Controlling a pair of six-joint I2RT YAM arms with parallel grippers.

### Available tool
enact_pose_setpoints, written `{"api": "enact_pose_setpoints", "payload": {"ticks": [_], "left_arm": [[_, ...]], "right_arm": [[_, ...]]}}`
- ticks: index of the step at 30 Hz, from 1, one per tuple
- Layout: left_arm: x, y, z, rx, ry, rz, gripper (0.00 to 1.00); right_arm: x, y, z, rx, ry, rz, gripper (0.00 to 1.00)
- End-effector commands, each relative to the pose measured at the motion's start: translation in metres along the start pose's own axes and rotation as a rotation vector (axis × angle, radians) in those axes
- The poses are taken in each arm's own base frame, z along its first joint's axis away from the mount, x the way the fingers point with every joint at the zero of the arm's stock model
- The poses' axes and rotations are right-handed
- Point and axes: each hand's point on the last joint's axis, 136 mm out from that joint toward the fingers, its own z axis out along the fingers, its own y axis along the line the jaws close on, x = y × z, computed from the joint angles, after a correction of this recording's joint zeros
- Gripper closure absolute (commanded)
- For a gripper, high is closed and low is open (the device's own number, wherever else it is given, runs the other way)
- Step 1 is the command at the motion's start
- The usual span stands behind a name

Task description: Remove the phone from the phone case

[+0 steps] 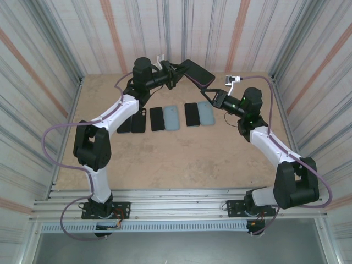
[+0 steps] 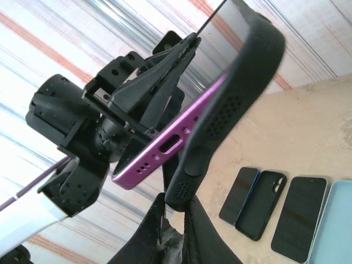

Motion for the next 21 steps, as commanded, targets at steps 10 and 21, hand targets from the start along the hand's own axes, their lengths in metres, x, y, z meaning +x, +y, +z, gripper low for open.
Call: {"api": "enact_pose_setpoints", "payload": {"ticks": [10,21], "left_arm": [[0.044,-0.09,-0.042,0.1,0.192,0.585,1.0],[0.071,-0.099,-0.076,0.274,0.441,1.063,1.0]], "right_arm": [[0.007,-0.014,-0.021,0.114,0.187,-0.108,0.61],[0.031,0.003,-0.028,0.072,0.446,-0.403,0.48]]}}
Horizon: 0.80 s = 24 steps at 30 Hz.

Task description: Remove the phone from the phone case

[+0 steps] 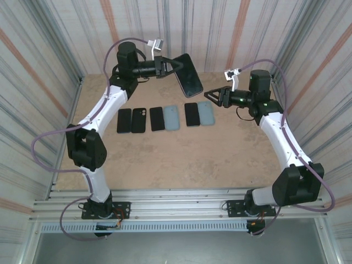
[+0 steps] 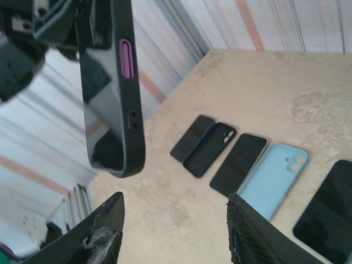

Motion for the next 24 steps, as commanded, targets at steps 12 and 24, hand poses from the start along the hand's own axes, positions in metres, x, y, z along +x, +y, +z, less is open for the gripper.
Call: {"api": "enact_pose_setpoints", "payload": {"ticks": [12,24], "left_arm": [[0.028,-0.075,-0.045,0.21,0.127,0.511,1.0],[0.044,-0.075,-0.066,0.184,0.139,0.528,1.0]], "right_arm": [[0.05,0.037,0.033,-0.134,0.255,-0.326,0.6],[0.046,0.065,0.049,-0.176,0.256,-0.479,0.73]]}}
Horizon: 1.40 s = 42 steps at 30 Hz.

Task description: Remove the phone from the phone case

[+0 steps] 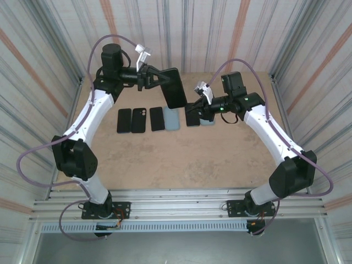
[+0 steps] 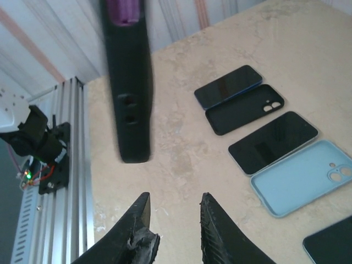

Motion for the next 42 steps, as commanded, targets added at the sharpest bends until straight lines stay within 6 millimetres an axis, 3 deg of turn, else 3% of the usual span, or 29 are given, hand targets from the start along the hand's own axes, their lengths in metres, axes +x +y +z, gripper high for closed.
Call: {"api": "enact_pose_setpoints", "payload": {"ticks": [1,16,29,42], "left_arm": [[-0.007,-0.03,-0.008,0.017,0.004,0.091,1.0],[-0.003,-0.033,-0.011,-0.001,0.003,0.077,1.0],[-0.001,-0.031,-0.009,-0.002,0.005,0.065,1.0],[0.001,-0.039,-0.008,0.026,0.016,0.04,1.0]], "right_arm": [[-0.014,0.007,-0.002,-0.006,-0.007,-0.078,0.73],[-0.013,0.013,0.01,-0.026,0.095,-0.155,0.75],[-0.024,0.012,0.013,-0.063,0.098,-0.187,0.78],[-0.017,0.009,0.017,-0.049,0.187,-0.245,0.86]]}}
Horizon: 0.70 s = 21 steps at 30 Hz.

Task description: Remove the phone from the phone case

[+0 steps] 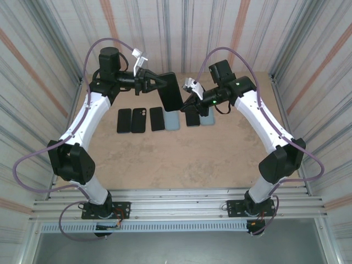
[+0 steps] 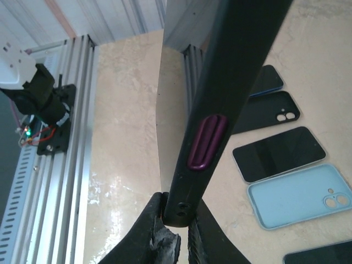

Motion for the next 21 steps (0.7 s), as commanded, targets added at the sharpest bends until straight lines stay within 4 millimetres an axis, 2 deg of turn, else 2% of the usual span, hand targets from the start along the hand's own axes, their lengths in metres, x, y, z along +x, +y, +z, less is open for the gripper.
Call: {"api": "enact_pose_setpoints", "payload": {"ticks": [1,13,21], "left_arm": [[-0.011,-0.032,-0.002,0.056,0.003,0.005,1.0],[-0.012,-0.055,0.004,0.133,0.03,-0.141,1.0],[-0.012,-0.066,0.004,0.14,0.034,-0.154,1.0]], "right_arm": [[0.003,-0.003,0.002,0.039,0.062,-0.08,0.87],[-0.016,-0.02,0.005,0.196,0.099,-0.266,0.89],[-0.031,-0.021,0.001,0.212,0.047,-0.277,0.9]]}}
